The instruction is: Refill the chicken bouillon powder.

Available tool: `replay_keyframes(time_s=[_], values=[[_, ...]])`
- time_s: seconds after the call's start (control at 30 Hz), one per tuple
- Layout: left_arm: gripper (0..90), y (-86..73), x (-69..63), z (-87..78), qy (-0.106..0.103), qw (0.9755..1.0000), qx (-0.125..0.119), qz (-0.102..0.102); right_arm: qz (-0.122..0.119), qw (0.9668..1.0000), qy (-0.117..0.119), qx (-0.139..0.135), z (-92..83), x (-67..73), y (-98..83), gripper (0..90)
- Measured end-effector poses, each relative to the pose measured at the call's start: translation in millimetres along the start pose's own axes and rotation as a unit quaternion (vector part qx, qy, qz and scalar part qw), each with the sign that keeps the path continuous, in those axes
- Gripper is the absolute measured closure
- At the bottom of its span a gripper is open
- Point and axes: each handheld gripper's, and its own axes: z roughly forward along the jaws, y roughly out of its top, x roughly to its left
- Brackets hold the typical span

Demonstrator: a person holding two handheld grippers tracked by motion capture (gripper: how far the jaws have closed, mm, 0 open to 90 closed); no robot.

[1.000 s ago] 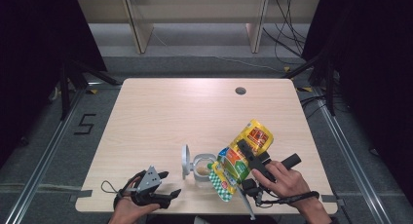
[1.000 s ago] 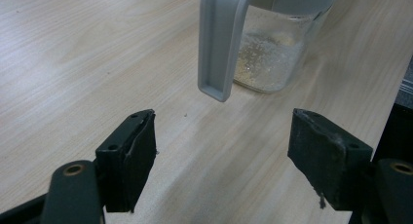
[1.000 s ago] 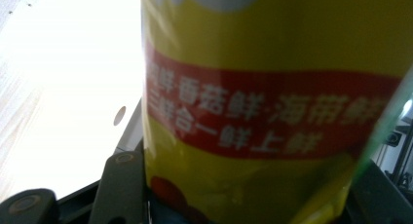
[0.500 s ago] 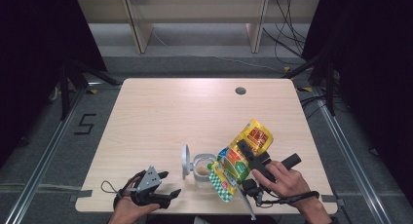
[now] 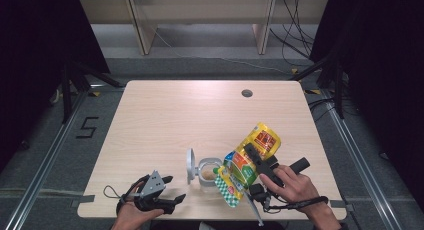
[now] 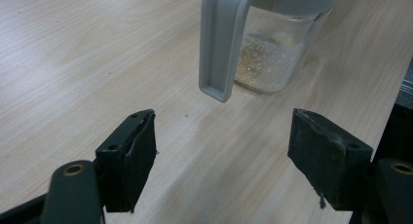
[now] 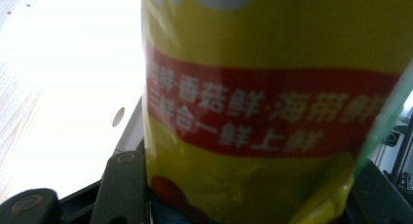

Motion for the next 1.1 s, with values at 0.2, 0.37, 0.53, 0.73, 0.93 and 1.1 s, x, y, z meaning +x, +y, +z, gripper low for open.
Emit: replay_keyframes(time_s=[0.2, 0.37, 0.53, 0.73, 0.93, 1.1], values=[[25.3, -0.1, 0.1, 0.0, 0.001, 1.0000, 0.000, 0.002, 0.004, 1.0000, 0.000, 0.002, -0.7, 0.6, -0.2, 48.0], [25.3, -0.1, -0.1, 0.0, 0.001, 1.0000, -0.003, 0.002, -0.001, 1.0000, -0.004, 0.000, -0.8, -0.3, -1.2, 48.7], [25.3, -0.1, 0.0, 0.1, 0.002, 1.0000, -0.003, 0.004, 0.001, 1.0000, -0.005, -0.001, -1.1, -0.1, -1.7, 48.8], [25.3, 0.0, 0.0, 0.2, -0.001, 1.0000, -0.001, 0.000, 0.003, 1.0000, -0.003, 0.001, -2.0, -0.2, -2.2, 48.9], [25.3, 0.0, 0.0, 0.3, 0.001, 1.0000, -0.004, 0.001, -0.002, 0.9999, -0.010, -0.002, -1.4, -0.3, -2.7, 48.9], [25.3, 0.3, 1.5, -0.8, 0.001, 0.9999, 0.007, 0.009, 0.004, 1.0000, -0.007, 0.001, -1.4, 1.2, -3.8, 49.0]])
